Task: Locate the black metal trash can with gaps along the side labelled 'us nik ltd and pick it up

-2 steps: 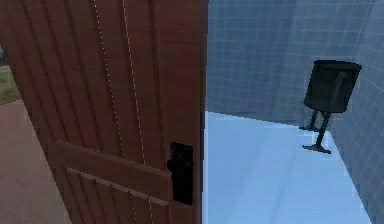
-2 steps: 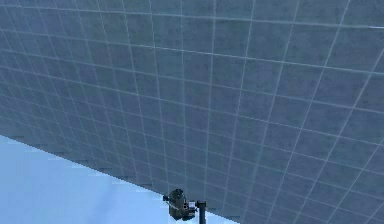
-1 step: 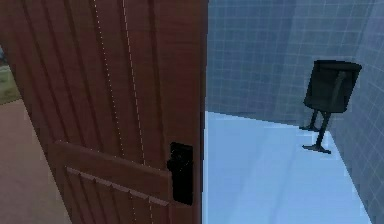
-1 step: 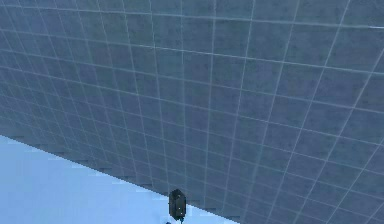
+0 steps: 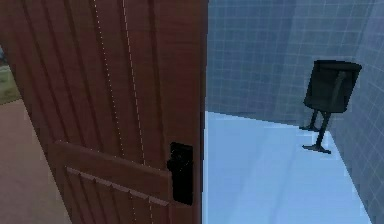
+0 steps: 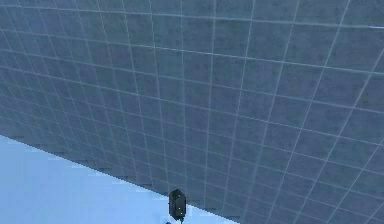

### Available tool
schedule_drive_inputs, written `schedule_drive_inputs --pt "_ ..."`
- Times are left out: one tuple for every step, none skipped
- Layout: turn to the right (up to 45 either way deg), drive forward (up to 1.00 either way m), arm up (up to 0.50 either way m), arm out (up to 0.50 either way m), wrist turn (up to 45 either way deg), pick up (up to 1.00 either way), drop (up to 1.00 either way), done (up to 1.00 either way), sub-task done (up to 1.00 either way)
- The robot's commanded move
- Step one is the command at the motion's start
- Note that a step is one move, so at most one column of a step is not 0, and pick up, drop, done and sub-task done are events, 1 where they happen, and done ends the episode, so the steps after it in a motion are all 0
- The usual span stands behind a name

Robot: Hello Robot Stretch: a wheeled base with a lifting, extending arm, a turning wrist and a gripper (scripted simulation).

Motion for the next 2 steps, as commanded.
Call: schedule_drive_inputs --pt "0.0 0.0 0.1 0.0 0.0 0.0 0.0 0.0 0.0" --pt "0.0 0.0 0.0 0.0 0.0 0.0 0.0 1.0 0.0"
